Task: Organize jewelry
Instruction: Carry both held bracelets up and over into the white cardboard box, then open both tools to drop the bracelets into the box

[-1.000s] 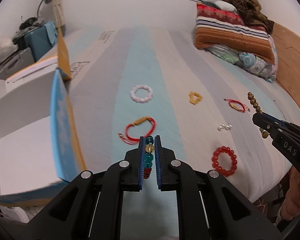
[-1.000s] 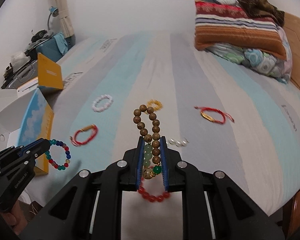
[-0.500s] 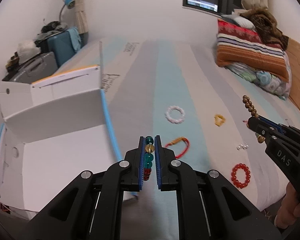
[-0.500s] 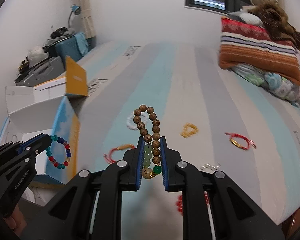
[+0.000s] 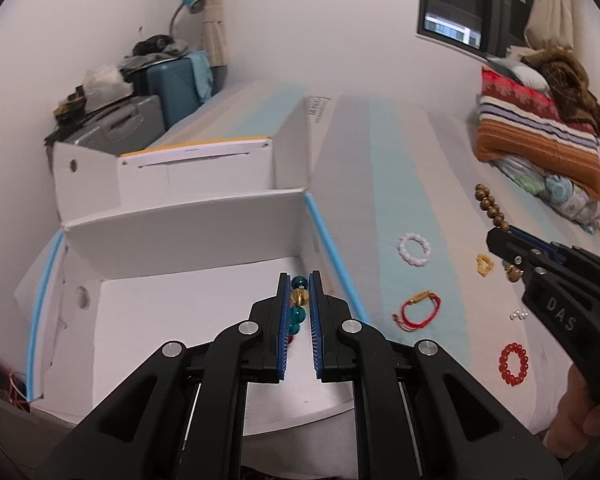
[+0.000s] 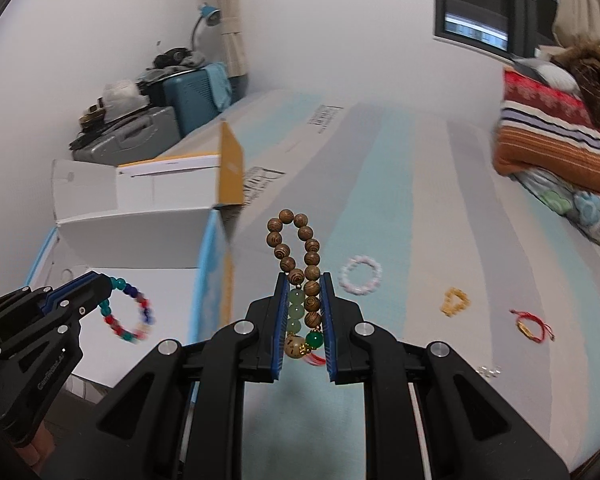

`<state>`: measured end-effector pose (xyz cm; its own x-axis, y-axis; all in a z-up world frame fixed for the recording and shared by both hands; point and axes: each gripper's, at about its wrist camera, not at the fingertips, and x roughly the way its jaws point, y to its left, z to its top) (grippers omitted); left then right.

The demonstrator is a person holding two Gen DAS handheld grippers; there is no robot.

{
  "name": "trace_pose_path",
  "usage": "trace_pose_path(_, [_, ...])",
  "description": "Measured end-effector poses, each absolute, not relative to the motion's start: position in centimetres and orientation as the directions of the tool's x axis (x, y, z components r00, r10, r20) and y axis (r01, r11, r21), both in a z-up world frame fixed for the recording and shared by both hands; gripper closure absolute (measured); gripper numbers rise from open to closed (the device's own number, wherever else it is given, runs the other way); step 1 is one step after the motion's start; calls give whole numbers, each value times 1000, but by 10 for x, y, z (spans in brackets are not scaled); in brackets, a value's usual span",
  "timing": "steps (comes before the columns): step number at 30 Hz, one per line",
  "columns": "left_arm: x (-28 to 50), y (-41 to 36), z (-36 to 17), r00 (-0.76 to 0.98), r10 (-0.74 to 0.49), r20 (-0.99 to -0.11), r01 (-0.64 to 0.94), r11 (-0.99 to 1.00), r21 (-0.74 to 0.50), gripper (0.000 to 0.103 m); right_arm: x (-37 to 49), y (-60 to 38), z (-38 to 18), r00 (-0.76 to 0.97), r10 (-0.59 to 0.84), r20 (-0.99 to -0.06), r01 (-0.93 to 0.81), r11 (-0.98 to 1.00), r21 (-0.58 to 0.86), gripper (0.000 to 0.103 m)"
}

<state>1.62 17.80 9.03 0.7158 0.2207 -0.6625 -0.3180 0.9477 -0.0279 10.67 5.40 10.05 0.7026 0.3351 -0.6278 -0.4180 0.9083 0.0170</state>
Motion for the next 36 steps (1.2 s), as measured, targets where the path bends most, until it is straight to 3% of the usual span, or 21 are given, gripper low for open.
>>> trace_pose_path(16, [-20, 274, 91, 626, 356, -694, -495, 869, 0, 94, 99, 172, 83, 592, 422, -686, -561, 827, 25, 89])
trace_pose_path(36, [-11, 331, 16, 452, 315, -835, -546, 837, 21, 94, 121, 236, -7, 349, 307, -885, -570, 820, 59, 89])
